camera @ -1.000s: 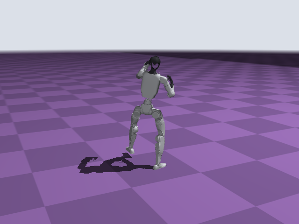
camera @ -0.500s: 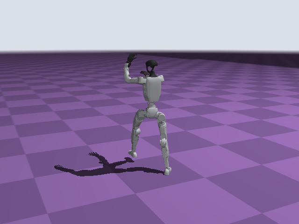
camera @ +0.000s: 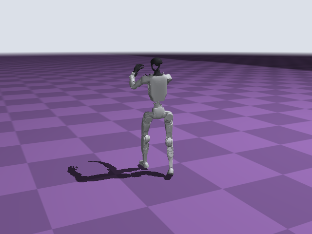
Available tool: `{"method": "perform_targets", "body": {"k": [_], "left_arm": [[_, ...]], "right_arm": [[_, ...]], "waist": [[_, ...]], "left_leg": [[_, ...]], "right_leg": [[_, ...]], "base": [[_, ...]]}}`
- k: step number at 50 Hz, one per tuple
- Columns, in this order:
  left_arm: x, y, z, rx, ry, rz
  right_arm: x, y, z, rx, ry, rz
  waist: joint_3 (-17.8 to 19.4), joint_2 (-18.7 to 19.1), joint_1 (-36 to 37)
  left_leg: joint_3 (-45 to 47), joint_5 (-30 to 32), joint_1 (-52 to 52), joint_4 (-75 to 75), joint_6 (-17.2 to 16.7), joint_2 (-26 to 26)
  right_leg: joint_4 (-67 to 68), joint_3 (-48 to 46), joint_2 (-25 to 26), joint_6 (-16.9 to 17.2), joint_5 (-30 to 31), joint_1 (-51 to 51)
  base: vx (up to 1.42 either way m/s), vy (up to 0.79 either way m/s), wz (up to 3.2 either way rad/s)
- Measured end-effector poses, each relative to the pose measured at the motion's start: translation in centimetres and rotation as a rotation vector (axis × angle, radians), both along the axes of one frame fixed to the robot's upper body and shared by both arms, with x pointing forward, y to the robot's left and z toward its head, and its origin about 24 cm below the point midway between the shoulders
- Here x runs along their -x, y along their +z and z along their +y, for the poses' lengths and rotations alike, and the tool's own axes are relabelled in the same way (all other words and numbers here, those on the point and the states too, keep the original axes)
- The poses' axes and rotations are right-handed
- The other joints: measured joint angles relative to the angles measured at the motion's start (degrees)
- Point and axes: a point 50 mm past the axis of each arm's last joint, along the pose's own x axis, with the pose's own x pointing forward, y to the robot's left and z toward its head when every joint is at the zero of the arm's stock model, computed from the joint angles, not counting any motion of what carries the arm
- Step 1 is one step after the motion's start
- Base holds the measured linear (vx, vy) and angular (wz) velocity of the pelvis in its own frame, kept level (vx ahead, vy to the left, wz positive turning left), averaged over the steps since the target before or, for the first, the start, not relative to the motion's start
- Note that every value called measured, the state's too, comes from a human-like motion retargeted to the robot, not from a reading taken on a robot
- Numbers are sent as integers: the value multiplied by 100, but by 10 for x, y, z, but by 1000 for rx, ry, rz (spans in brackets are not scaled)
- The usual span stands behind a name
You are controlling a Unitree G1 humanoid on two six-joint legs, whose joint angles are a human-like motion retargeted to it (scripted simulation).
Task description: Kungfu
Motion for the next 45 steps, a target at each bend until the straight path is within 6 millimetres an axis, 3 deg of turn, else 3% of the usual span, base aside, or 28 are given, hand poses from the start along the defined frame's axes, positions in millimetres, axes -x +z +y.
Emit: {"method": "perform_targets", "body": {"k": [2, 5, 7, 10, 13, 15, 18, 20, 22, 25, 29, 33, 35, 39, 42, 45], "left_arm": [[-17, 8, 24, 13, 168, -37], [-52, 14, 67, 1, 490, -98], [-69, 16, 103, 10, 728, -90], [-65, 25, 168, -18, 1014, 152], [-37, 42, 222, 103, 1104, 374], [-18, 53, 239, 162, 1107, 302], [-9, 58, 231, 80, 1060, 28], [-9, 51, 227, 39, 1068, -83], [-15, 39, 225, 7, 1085, -50], [-22, 22, 225, -49, 1092, 48], [-28, 9, 214, -48, 1043, 42], [-32, -28, 182, 172, 769, 225], [-30, -60, 159, 315, 511, 453], [-9, -160, 98, 564, -170, 1042], [32, -248, 53, 807, -570, 1449], [98, -324, 21, 1096, -766, 1786]], "right_arm": [[24, -37, 0, -44, 56, 38], [87, -110, -17, -41, 62, 132], [140, -153, -39, -11, 51, 227], [228, -198, -82, 33, 4, 416], [307, -215, -119, 37, -136, 592], [352, -220, -134, 21, -265, 704], [395, -220, -156, 20, -560, 776], [404, -214, -165, 29, -726, 740], [397, -207, -170, 47, -788, 685], [361, -193, -171, 78, -727, 562], [295, -159, -156, 163, -571, 316], [216, -106, -131, 331, -528, 0], [176, -69, -116, 405, -495, -187], [110, 22, -92, 536, -450, -547], [79, 91, -94, 621, -555, -704], [56, 142, -114, 772, -752, -771]], "waist": [[114, 118, -453], [308, 280, -1068], [574, 394, -1530], [1088, 463, -2287], [1523, 303, -2987], [1666, 100, -3363], [1605, 15, -3496], [1592, -30, -3540], [1638, 25, -3614], [1632, 222, -3614], [1356, 416, -3192], [704, 448, -2372], [422, 390, -1909], [236, 173, -1259], [163, -191, -649], [-27, -883, 31]], "left_leg": [[75, 55, 483, -265, -85, -93], [452, 49, 1488, -901, 315, -803], [437, 38, 1959, -1059, 351, -919], [225, 15, 2564, -1184, 590, -1094], [-98, -87, 2965, -1246, 1094, -1464], [-84, -147, 3199, -1302, 1265, -1568], [-210, -130, 3221, -1290, 1416, -1554], [-262, -91, 3248, -1303, 1523, -1634], [-340, -39, 3285, -1335, 1551, -1630], [-449, 2, 3153, -1315, 1521, -1575], [-572, 5, 2735, -1212, 1387, -1549], [-541, 40, 2023, -1062, 1238, -1528], [-461, 22, 1630, -936, 1163, -1468], [-580, -147, 761, -218, 1011, -1357], [-629, -406, 97, 461, 1017, -1384], [-511, -587, -748, 1113, 980, -1395]], "right_leg": [[150, 316, 492, 0, -474, -361], [-65, 213, -162, 0, -775, -687], [-468, 66, -95, -526, -658, -953], [-1310, 257, 59, -1086, 166, -1400], [-2103, 165, 112, -1052, 548, -1918], [-2540, 280, 343, -901, 372, -2278], [-2676, 113, 453, -1187, -145, -2810], [-2467, -132, 328, -1178, -1, -3009], [-2286, -139, 234, -1129, 75, -2981], [-2043, 307, 177, -1247, 235, -2841], [-1686, 730, 11, -1091, 122, -2339], [-1028, 980, -267, -731, -250, -1692], [-698, 944, -424, -506, -406, -1274], [-467, 324, -852, -293, -509, -85], [-650, 119, -966, -212, -340, 787], [-1216, 455, -887, 0, -19, 1239]], "base": [[49, 5, 87], [47, 68, 70], [39, 23, 83], [33, 0, 76], [14, -5, 18], [10, -22, -23], [10, -28, -4], [2, -14, 24], [-3, 5, 37], [-5, 17, 11], [-6, 13, -15], [-12, 4, -25], [-21, -1, -36], [-34, -11, 25], [-34, -27, 39], [-24, -46, 20]]}}
